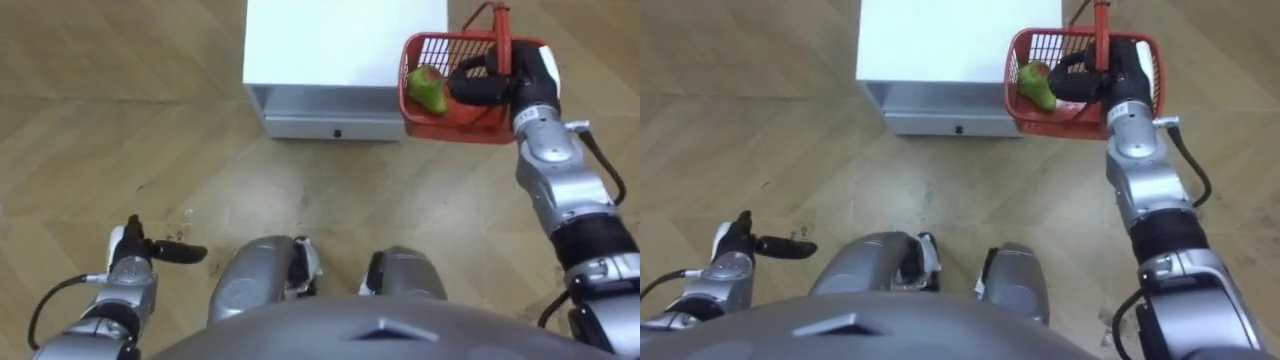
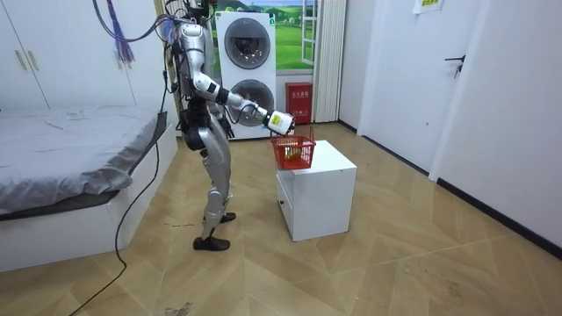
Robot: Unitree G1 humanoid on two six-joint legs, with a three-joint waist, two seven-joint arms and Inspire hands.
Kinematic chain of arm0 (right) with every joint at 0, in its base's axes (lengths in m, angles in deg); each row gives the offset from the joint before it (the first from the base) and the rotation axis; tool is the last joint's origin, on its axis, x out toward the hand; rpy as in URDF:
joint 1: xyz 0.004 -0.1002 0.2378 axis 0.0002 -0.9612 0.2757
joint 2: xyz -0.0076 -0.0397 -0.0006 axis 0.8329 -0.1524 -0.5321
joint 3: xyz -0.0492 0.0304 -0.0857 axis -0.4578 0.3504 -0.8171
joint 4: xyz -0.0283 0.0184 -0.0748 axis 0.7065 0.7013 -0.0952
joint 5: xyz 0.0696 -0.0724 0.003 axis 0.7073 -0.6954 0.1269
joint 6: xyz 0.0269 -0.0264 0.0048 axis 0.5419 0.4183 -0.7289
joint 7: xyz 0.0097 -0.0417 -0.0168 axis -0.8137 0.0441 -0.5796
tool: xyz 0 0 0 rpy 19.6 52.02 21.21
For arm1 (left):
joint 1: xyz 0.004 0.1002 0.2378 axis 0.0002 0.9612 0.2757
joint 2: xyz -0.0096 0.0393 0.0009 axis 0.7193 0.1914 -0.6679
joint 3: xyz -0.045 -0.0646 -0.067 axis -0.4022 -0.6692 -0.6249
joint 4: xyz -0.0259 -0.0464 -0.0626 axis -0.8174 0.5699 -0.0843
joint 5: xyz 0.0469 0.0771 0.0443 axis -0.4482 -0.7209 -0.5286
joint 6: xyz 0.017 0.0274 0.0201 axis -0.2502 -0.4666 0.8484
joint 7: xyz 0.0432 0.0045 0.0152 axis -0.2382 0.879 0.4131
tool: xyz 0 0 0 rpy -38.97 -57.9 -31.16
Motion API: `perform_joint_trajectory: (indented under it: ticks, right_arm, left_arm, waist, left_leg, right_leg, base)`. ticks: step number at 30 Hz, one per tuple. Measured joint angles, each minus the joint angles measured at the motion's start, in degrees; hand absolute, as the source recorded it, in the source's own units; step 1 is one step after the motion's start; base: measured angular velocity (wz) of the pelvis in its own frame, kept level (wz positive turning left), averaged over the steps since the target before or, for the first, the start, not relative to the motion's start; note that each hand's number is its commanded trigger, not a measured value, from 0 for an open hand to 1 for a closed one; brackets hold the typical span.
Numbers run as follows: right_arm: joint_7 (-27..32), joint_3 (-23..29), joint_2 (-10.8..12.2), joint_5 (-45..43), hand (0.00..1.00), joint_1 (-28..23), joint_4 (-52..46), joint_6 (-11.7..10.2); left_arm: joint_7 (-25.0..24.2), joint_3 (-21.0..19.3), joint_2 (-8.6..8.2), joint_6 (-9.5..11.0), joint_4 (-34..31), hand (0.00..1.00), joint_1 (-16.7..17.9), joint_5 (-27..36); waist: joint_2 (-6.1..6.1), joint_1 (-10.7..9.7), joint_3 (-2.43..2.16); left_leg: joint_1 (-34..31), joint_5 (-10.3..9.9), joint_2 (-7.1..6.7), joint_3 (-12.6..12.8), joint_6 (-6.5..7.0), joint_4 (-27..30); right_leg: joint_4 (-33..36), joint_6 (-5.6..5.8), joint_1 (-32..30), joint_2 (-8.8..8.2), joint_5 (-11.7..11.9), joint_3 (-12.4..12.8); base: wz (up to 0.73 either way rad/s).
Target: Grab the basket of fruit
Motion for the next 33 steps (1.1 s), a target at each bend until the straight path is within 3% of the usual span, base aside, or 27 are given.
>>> perform_joint_trajectory:
  ticks: [3, 5, 7, 10, 12, 15, 16, 17, 18, 19, 20, 21, 22, 23, 24, 25, 26, 28, 33]
  right_arm:
    - [-0.3, 0.4, 0.2, -1.2, 1.00, -2.6, -7.2, 0.0]
    - [-1.3, 1.2, 0.2, -1.2, 1.00, -3.5, -11.8, 0.2]
    - [-1.8, 2.5, 0.2, -1.3, 1.00, -3.5, -15.7, 0.2]
    - [-2.0, 3.1, 0.1, -3.3, 1.00, -3.4, -20.7, 0.2]
    - [-2.8, 3.0, 0.3, -3.5, 1.00, -2.8, -22.2, 0.0]
    - [-4.7, 2.9, 0.9, -3.2, 1.00, -2.8, -23.7, 0.0]
    - [-4.9, 2.6, 1.1, -3.2, 1.00, -2.6, -23.7, 0.1]
    - [-5.3, 1.9, 1.7, -3.0, 1.00, -2.4, -23.6, 0.2]
    - [-6.0, 2.0, 1.3, -2.9, 1.00, -2.1, -23.7, 0.3]
    - [-6.1, 2.1, 0.7, -2.8, 1.00, -1.7, -23.7, 0.4]
    - [-6.5, 1.9, 1.3, -2.7, 1.00, -1.2, -23.2, 1.3]
    - [-7.3, 1.8, 1.3, -2.8, 1.00, -1.0, -23.2, 1.8]
    - [-7.3, 1.9, 1.3, -2.9, 1.00, -1.0, -23.2, 1.8]
    - [-7.3, 1.8, 1.3, -3.0, 1.00, -0.5, -23.2, 1.8]
    - [-7.2, 1.8, 1.4, -3.0, 1.00, 0.3, -23.2, 1.7]
    - [-6.9, 1.8, 1.4, -3.0, 1.00, 0.5, -23.2, 1.7]
    - [-6.3, 1.8, 1.4, -3.0, 1.00, 0.5, -22.5, 1.7]
    - [-6.5, 1.6, 1.4, -2.6, 1.00, 1.0, -21.3, 1.7]
    - [-7.4, 0.7, 2.7, -0.1, 1.00, 3.6, -14.4, 1.9]
  left_arm:
    - [0.7, -2.1, -0.12, -0.3, -0.8, 0.00, 3.2, -2.2]
    - [0.9, -2.6, -0.20, -0.9, -0.9, 0.00, 5.5, -3.6]
    - [0.8, -3.6, -0.76, -1.9, -0.9, 0.00, 7.0, -5.2]
    - [0.0, -6.0, -1.12, -2.6, -1.0, 0.00, 8.1, -8.4]
    - [-0.1, -6.9, -1.47, -3.1, -1.6, 0.00, 8.2, -9.4]
    - [-0.3, -6.9, -1.76, -3.7, -3.1, 0.00, 8.6, -9.5]
    - [-0.4, -6.9, -1.74, -3.8, -3.1, 0.00, 8.7, -9.6]
    - [-0.5, -6.9, -1.49, -3.9, -3.1, 0.00, 8.7, -10.2]
    - [-0.8, -6.8, -1.86, -4.2, -3.3, 0.00, 8.5, -11.5]
    - [-0.9, -6.5, -2.13, -4.4, -3.4, 0.00, 8.3, -12.1]
    - [-1.4, -6.4, -1.77, -4.8, -3.1, 0.00, 8.2, -13.5]
    - [-1.6, -6.3, -2.07, -5.7, -2.7, 0.00, 8.2, -14.5]
    - [-1.7, -6.3, -2.22, -6.0, -2.7, 0.00, 8.2, -14.6]
    - [-1.8, -6.4, -2.49, -6.4, -2.6, 0.00, 8.3, -15.7]
    - [-1.9, -6.6, -2.55, -6.7, -2.4, 0.00, 8.2, -16.8]
    - [-2.0, -6.6, -2.58, -7.0, -2.2, 0.00, 8.1, -17.2]
    - [-2.2, -6.5, -2.78, -7.2, -1.9, 0.00, 8.0, -18.2]
    - [-2.7, -6.6, -2.89, -7.5, -2.0, 0.00, 8.2, -19.5]
    - [-3.8, -6.5, -3.00, -8.7, -2.9, 0.00, 8.4, -20.6]
  waist:
    - [-0.35, -0.2, -0.04]
    - [-0.74, -0.3, -0.06]
    - [-1.03, -0.3, -0.06]
    - [-2.02, 0.2, -0.47]
    - [-2.09, 0.4, -0.46]
    - [-2.26, 0.7, -0.48]
    - [-2.35, 0.8, -0.36]
    - [-3.30, 0.7, 0.67]
    - [-3.49, 0.5, 0.32]
    - [-2.99, 0.4, 0.11]
    - [-4.27, 2.2, 0.11]
    - [-4.04, 3.2, 0.30]
    - [-3.41, 3.4, 0.64]
    - [-2.80, 3.8, 0.74]
    - [-2.72, 4.2, 0.73]
    - [-2.49, 3.9, 0.89]
    - [-1.75, 3.5, 0.47]
    - [-1.18, 4.9, 0.21]
    - [-1.81, 6.9, 0.35]
  left_leg:
    - [3.7, 1.6, 1.39, -1.3, -1.71, -5.1]
    - [5.9, 2.1, 1.71, -1.6, -2.21, -7.3]
    - [7.7, 2.2, 1.71, -1.9, -2.42, -8.4]
    - [9.5, 2.2, 1.91, -2.6, -2.50, -8.8]
    - [11.2, 2.2, 2.54, -3.7, -2.51, -8.9]
    - [13.1, 2.2, 2.69, -4.5, -2.51, -8.7]
    - [13.1, 2.2, 2.77, -4.5, -2.53, -7.6]
    - [9.9, 1.1, 2.03, -4.0, -3.35, -1.5]
    - [6.9, 1.6, 0.69, -5.1, -3.72, -6.1]
    - [5.7, 4.1, 0.72, -5.3, -3.61, -9.5]
    - [5.2, 7.9, 0.61, -4.6, -2.24, -9.6]
    - [6.1, 7.9, 0.74, -6.3, -2.19, -9.8]
    - [6.4, 7.9, 0.74, -8.6, -2.20, -9.8]
    - [6.4, 8.0, 0.91, -13.3, -2.42, -9.8]
    - [6.3, 8.2, 0.79, -14.7, -2.97, -10.0]
    - [6.5, 8.0, 0.61, -14.8, -3.35, -10.1]
    - [7.3, 7.8, 0.67, -14.1, -3.61, -11.0]
    - [8.6, 8.2, 0.94, -13.6, -4.09, -12.9]
    - [7.9, 8.2, 0.55, -14.2, -4.26, -12.6]
  right_leg:
    - [-8.6, -1.14, 5.9, 2.50, 3.1, -1.7]
    - [-11.7, -1.41, 8.7, 3.16, 3.6, -2.4]
    - [-13.6, -1.49, 10.9, 3.44, 3.7, -2.7]
    - [-16.6, -1.83, 13.9, 4.38, 4.1, -3.0]
    - [-19.0, -2.43, 16.8, 5.47, 5.7, -2.5]
    - [-19.5, -2.68, 19.2, 5.54, 6.1, -2.6]
    - [-19.3, -2.73, 20.0, 5.44, 6.2, -2.4]
    - [-19.9, -2.94, 21.6, 4.78, 6.6, 0.7]
    - [-20.1, -2.88, 21.7, 4.62, 6.5, 2.8]
    - [-19.9, -2.41, 21.4, 4.97, 6.2, 2.4]
    - [-19.4, -0.55, 21.2, 4.10, 5.1, 1.7]
    - [-18.8, 0.85, 20.5, 4.15, 4.8, -1.2]
    - [-18.8, 1.00, 20.3, 4.42, 4.5, -2.5]
    - [-20.3, 0.71, 18.4, 5.11, 4.5, -3.9]
    - [-22.5, -0.28, 16.4, 5.17, 6.7, -3.9]
    - [-22.4, -2.53, 15.4, 4.96, 9.3, -4.6]
    - [-21.1, -2.12, 16.0, 4.68, 8.9, -5.8]
    - [-21.1, -2.15, 16.2, 4.85, 8.9, -6.1]
    - [-20.2, -2.68, 15.6, 4.86, 8.6, -7.8]
  base:
    - [-0.02]
    - [0.09]
    - [0.07]
    - [0.08]
    - [0.14]
    - [0.04]
    - [0.05]
    - [0.21]
    - [0.31]
    - [0.06]
    - [-0.16]
    - [-0.23]
    - [-0.11]
    - [0.00]
    - [0.08]
    - [0.38]
    - [0.28]
    - [0.05]
    - [0.06]
